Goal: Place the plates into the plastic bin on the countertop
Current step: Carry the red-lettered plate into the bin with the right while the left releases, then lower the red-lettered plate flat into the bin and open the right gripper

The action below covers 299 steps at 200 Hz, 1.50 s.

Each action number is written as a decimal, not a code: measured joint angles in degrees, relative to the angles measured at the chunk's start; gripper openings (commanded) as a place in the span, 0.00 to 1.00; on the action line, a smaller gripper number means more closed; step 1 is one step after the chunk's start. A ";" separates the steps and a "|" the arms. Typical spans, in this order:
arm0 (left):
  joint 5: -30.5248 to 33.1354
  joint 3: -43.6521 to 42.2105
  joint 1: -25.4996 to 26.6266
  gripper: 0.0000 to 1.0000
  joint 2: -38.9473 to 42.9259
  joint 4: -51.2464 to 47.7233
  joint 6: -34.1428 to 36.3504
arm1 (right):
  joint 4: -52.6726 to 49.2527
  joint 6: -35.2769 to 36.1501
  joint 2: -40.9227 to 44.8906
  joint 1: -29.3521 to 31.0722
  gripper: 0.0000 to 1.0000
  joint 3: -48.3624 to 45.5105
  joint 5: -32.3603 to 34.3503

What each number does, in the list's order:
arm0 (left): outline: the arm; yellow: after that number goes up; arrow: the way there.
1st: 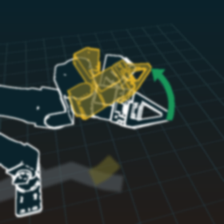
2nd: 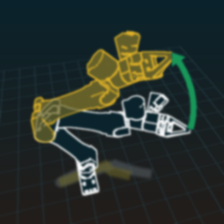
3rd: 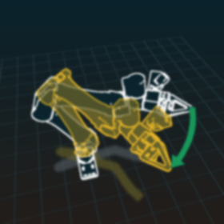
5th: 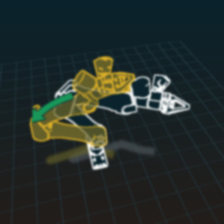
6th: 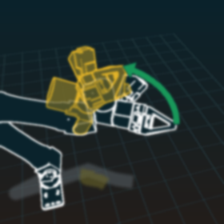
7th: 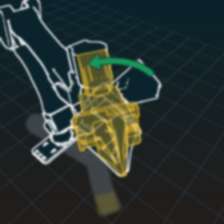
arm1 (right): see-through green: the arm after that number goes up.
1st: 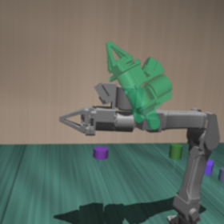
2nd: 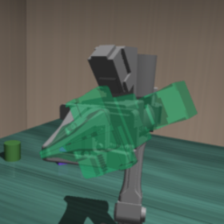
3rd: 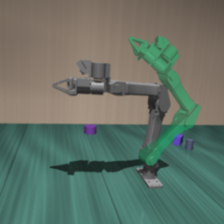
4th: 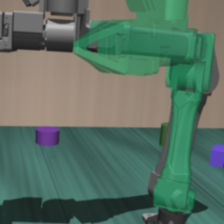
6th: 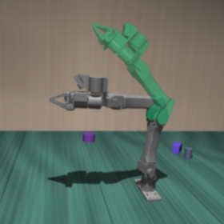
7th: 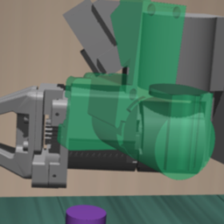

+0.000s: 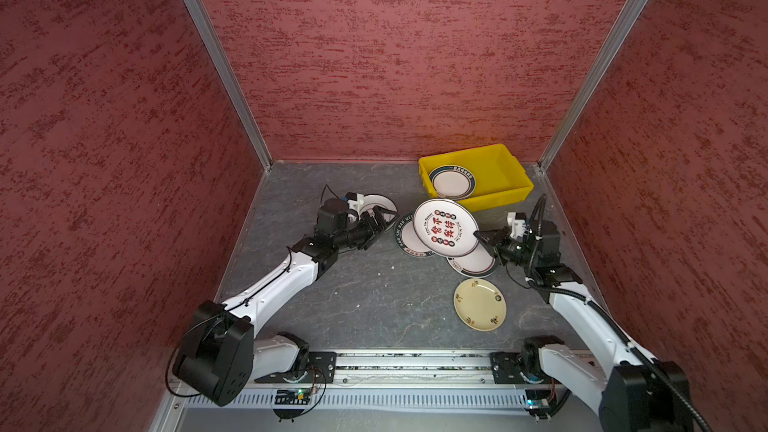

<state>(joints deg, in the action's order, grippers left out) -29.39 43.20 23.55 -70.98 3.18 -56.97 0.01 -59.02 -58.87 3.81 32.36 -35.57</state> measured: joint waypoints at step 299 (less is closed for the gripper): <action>8.76 -18.56 -5.07 0.99 32.20 -15.67 -4.96 | -13.94 6.36 -54.97 -7.08 0.00 54.23 21.94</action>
<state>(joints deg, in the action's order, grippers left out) -20.62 24.64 18.48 -38.79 -12.49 -61.93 -13.93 -52.66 -113.84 -3.27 86.59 -13.63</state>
